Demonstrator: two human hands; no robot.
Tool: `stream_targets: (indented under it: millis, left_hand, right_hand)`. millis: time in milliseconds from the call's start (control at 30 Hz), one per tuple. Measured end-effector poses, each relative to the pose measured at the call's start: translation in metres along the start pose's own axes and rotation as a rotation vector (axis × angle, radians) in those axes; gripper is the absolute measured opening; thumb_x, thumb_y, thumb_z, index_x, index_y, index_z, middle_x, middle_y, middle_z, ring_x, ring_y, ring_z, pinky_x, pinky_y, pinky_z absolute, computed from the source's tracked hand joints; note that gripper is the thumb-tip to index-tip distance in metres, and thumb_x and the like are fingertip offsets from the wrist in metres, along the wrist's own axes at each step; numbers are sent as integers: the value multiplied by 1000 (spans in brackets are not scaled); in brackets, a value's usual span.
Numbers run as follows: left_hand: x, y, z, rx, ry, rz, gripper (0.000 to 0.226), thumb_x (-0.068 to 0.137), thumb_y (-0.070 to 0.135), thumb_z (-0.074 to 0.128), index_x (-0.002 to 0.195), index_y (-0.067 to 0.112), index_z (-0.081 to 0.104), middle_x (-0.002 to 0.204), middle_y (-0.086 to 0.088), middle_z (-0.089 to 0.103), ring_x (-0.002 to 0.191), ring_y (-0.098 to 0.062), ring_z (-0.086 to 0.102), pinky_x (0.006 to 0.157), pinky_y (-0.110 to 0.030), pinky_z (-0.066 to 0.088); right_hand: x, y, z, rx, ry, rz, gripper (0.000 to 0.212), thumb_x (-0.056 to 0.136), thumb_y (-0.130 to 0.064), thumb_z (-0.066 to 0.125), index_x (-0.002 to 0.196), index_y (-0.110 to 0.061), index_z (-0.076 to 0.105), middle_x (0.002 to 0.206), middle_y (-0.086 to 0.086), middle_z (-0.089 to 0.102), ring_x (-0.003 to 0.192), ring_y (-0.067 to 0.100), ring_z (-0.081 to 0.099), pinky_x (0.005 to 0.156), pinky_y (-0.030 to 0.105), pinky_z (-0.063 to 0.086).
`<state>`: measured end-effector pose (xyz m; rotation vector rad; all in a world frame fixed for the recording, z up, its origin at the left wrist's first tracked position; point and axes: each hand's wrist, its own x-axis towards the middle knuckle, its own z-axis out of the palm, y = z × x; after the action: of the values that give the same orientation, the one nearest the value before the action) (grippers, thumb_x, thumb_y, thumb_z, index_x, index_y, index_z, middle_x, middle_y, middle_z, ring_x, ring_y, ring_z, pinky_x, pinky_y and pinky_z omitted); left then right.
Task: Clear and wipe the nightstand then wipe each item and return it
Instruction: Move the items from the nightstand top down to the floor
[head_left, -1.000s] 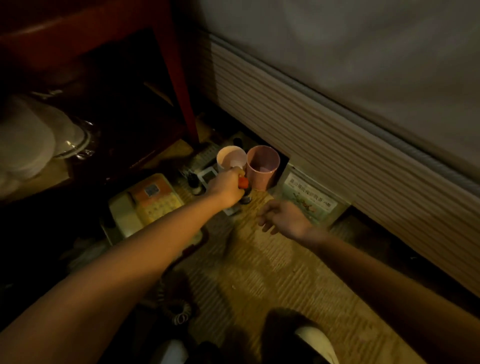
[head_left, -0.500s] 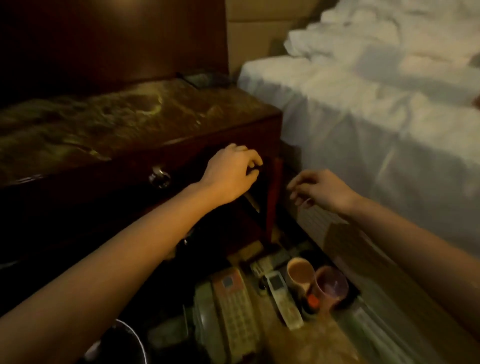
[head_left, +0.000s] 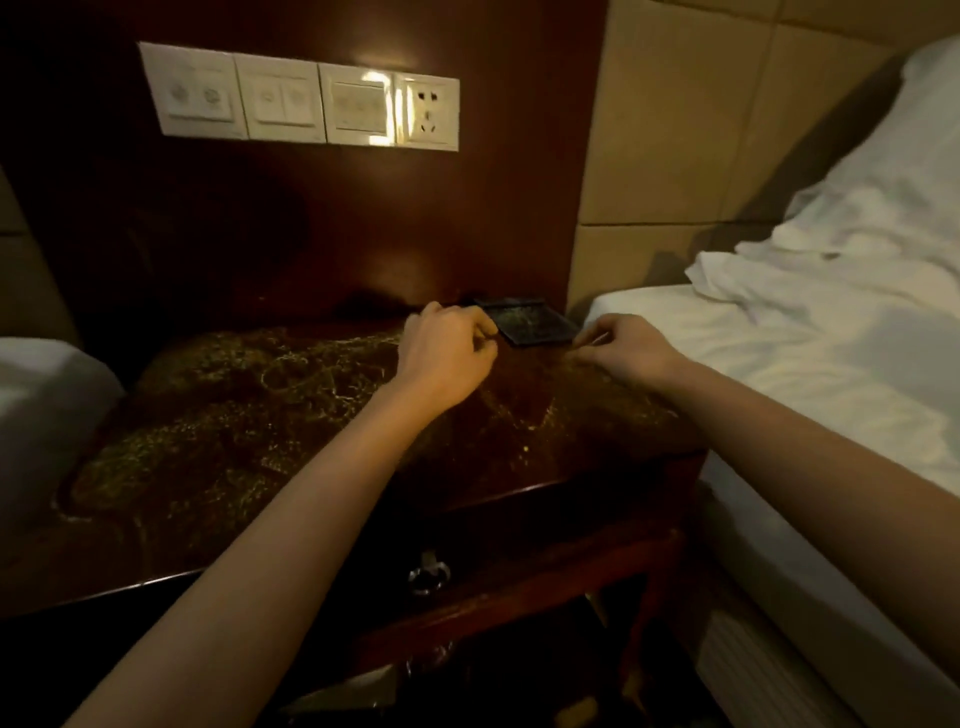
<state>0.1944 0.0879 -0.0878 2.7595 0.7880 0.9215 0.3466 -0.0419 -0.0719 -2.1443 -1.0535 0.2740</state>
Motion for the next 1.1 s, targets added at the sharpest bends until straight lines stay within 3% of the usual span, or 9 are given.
stream_targets:
  millis: [200, 300, 500, 600, 700, 833, 900, 1100]
  left_hand:
    - [40, -12, 10, 171, 60, -39, 30, 94, 27, 50, 122, 22, 59, 118, 0, 62, 116, -23, 45, 95, -36, 31]
    - [41, -14, 12, 334, 118, 30, 34, 95, 29, 46, 126, 20, 56, 123, -2, 59, 119, -23, 43, 97, -37, 29]
    - [42, -19, 14, 482, 120, 39, 35, 96, 30, 42, 127, 17, 52, 124, -5, 57, 118, -25, 42, 97, -39, 30]
    - [42, -18, 14, 504, 112, 19, 36, 96, 30, 42, 128, 16, 52, 125, -6, 56, 120, -26, 41, 97, -40, 29]
    - [44, -16, 14, 514, 124, 26, 36, 96, 29, 42, 127, 15, 52, 124, -6, 57, 119, -26, 42, 97, -40, 29]
    - [44, -19, 17, 522, 118, 31, 35, 96, 28, 41, 127, 15, 52, 123, -6, 57, 118, -26, 42, 96, -40, 29]
    - [44, -16, 18, 522, 128, 47, 35, 96, 30, 42, 126, 15, 52, 122, -6, 57, 118, -26, 43, 95, -39, 29]
    - [43, -10, 12, 485, 134, 89, 36, 96, 31, 45, 127, 13, 51, 124, -8, 57, 119, -26, 44, 96, -41, 31]
  right_hand:
    - [88, -2, 25, -231, 15, 118, 76, 72, -57, 73, 124, -8, 47, 118, 10, 56, 108, 30, 54, 74, 32, 41]
    - [121, 1, 34, -336, 16, 148, 101, 60, -70, 72, 133, -9, 39, 133, 14, 50, 118, 34, 50, 92, 41, 47]
    - [161, 13, 56, -230, -98, 315, 149, 28, -91, 61, 150, -25, 9, 155, 13, 19, 141, 38, 21, 111, 56, 25]
    - [176, 13, 61, -242, -168, 349, 147, 35, -84, 69, 151, -20, 4, 157, 14, 14, 142, 38, 17, 113, 55, 22]
    - [181, 10, 62, -286, -115, 338, 152, 24, -85, 64, 150, -23, 6, 154, 15, 21, 139, 39, 25, 110, 55, 27]
    - [163, 6, 63, -485, 86, 211, 123, 54, -82, 62, 147, -17, 15, 143, 20, 38, 130, 41, 37, 105, 49, 35]
    - [151, 4, 59, -551, 165, 145, 116, 57, -82, 61, 144, -16, 20, 138, 20, 43, 127, 41, 40, 104, 48, 34]
    - [82, 0, 24, -235, 102, 109, 103, 65, -69, 67, 143, -14, 26, 138, 12, 47, 121, 32, 48, 94, 38, 46]
